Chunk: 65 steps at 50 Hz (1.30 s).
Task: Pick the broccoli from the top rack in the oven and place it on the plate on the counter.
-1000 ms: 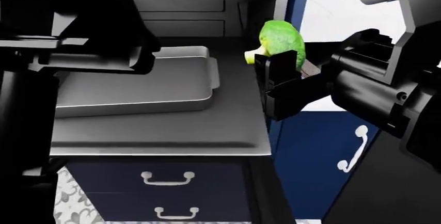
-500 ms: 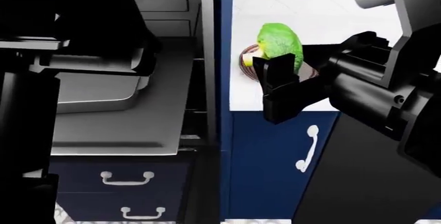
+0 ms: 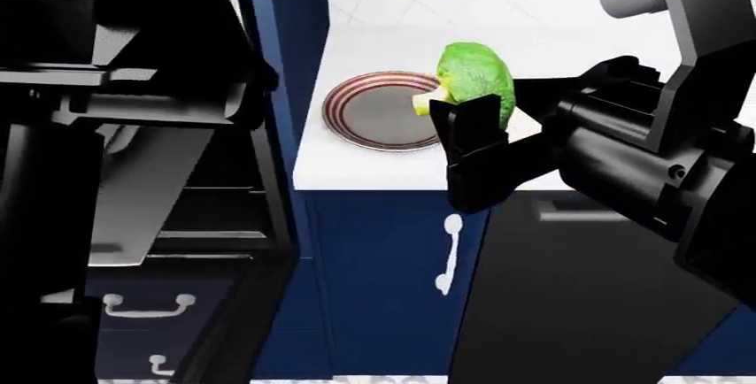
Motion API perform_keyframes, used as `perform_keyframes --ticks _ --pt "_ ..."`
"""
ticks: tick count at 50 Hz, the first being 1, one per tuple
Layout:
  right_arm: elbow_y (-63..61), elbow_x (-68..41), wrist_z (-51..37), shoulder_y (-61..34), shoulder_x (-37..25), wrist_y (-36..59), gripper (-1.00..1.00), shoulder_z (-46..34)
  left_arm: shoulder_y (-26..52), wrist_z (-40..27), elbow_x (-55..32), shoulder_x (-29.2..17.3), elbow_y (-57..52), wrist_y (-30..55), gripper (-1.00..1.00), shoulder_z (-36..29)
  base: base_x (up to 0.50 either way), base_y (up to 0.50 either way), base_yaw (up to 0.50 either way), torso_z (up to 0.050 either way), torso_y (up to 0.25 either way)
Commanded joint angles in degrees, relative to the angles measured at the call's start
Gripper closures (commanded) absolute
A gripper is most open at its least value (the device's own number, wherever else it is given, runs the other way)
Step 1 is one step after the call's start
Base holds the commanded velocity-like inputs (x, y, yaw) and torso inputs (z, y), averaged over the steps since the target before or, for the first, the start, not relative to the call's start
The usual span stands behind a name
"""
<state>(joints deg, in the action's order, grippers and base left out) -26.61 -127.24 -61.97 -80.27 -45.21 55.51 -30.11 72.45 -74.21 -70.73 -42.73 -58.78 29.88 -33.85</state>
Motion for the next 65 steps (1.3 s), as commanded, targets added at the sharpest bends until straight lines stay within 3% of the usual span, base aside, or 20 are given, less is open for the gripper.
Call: perform_keyframes --ticks 1,39,50,65 --pt "0.14 1.58 1.04 -0.27 0.03 0.82 1.0 0.45 0.04 0.08 0.32 -0.2 0.14 -0.51 -1.0 -0.55 0.0 -0.5 0.0 0.0 0.0" --pt "-0.63 2.59 1.96 -1.04 -0.05 1.41 1.0 -0.22 1.18 -0.43 0.17 -0.52 0.35 -1.4 -1.0 -2.13 0.0 -0.5 0.0 0.0 0.0" --pt "-0.69 5.53 2.56 -0.72 -0.2 1.11 1.0 0.57 0.9 -0.26 0.79 -0.64 0.5 -1.81 -1.0 -2.53 0.0 0.0 -0.12 0.0 0.0" --pt "-0.85 4.83 2.38 -1.34 -0.57 1.14 1.0 0.23 1.05 -0.52 0.87 -0.93 0.28 -2.35 -1.0 -2.89 0.0 0.0 0.5 0.0 0.001"
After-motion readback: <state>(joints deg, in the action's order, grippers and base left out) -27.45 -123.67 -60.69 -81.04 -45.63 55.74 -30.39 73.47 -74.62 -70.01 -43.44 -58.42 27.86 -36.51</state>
